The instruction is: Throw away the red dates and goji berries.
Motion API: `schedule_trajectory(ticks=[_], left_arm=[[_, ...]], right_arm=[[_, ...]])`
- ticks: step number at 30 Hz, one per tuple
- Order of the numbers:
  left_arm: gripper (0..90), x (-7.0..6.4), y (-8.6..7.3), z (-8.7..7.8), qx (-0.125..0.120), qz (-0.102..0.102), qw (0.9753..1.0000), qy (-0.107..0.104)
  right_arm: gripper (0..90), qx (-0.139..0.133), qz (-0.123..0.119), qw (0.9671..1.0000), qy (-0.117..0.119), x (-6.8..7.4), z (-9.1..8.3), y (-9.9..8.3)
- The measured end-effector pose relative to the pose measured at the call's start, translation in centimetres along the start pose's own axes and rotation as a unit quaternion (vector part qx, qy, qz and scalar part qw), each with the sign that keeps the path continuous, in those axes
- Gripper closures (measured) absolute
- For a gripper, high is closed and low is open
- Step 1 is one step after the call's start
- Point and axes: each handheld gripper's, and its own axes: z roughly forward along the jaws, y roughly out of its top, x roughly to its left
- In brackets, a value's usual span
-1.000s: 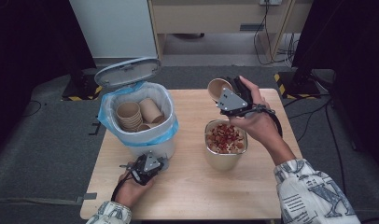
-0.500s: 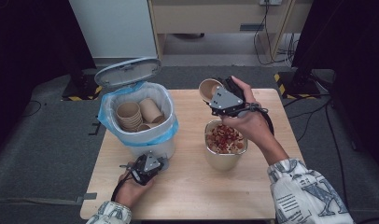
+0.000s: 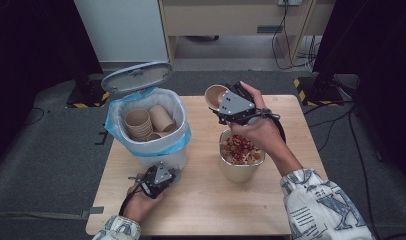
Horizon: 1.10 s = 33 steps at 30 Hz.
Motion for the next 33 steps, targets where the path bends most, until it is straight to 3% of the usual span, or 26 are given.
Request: schedule_trajectory(ticks=[23, 33], left_arm=[[89.9, 0.0, 0.0, 0.0, 0.0, 0.0, 1.0, 0.0], [89.9, 0.0, 0.0, 0.0, 0.0, 0.0, 1.0, 0.0]], right_arm=[[31.6, -0.023, 0.043, 0.9983, 0.032, -0.2, 1.4, 2.3], [31.4, -0.039, 0.069, 0.9953, 0.055, -0.2, 2.5, 3.8]])
